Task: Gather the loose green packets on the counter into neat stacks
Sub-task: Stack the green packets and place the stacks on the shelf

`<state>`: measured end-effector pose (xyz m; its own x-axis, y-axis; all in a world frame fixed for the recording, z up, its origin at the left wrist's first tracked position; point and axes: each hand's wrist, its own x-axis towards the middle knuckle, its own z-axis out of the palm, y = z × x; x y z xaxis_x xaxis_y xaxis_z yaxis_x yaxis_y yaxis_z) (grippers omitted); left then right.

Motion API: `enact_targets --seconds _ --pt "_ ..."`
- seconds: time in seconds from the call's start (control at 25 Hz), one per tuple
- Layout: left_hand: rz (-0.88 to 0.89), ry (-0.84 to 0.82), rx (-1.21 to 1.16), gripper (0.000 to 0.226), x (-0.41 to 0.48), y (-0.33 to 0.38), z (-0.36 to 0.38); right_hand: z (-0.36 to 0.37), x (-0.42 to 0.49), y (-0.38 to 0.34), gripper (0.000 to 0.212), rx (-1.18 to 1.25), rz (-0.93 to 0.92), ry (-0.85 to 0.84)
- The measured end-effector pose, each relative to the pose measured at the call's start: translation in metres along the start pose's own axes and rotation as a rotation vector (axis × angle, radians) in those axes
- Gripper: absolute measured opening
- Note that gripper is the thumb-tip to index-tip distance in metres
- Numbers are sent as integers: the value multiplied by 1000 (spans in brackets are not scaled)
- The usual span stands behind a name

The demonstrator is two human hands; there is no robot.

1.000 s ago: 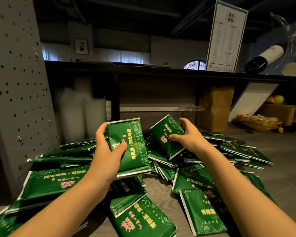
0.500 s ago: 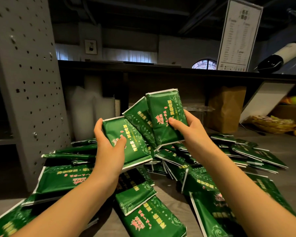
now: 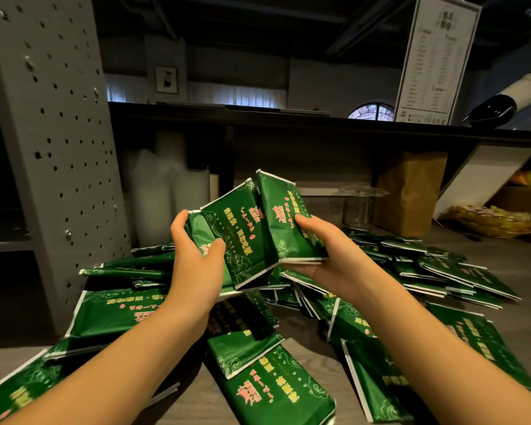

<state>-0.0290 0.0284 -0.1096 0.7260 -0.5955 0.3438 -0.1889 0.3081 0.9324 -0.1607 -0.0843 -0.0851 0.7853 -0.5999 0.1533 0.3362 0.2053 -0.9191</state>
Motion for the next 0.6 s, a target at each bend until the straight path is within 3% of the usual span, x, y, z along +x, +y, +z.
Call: enact_targets --seconds 0.16,0.28,0.44,0.6 --pt "54 -31 48 67 -3 0 1 2 0 2 31 168 144 -4" --pt "110 -62 67 77 -3 1 1 4 0 6 32 79 158 -51" --pt "34 -126 -203 32 -7 4 6 11 1 21 17 -92 131 -79" --pt "20 -116 -220 19 -9 6 6 15 2 27 17 -187 113 -56"
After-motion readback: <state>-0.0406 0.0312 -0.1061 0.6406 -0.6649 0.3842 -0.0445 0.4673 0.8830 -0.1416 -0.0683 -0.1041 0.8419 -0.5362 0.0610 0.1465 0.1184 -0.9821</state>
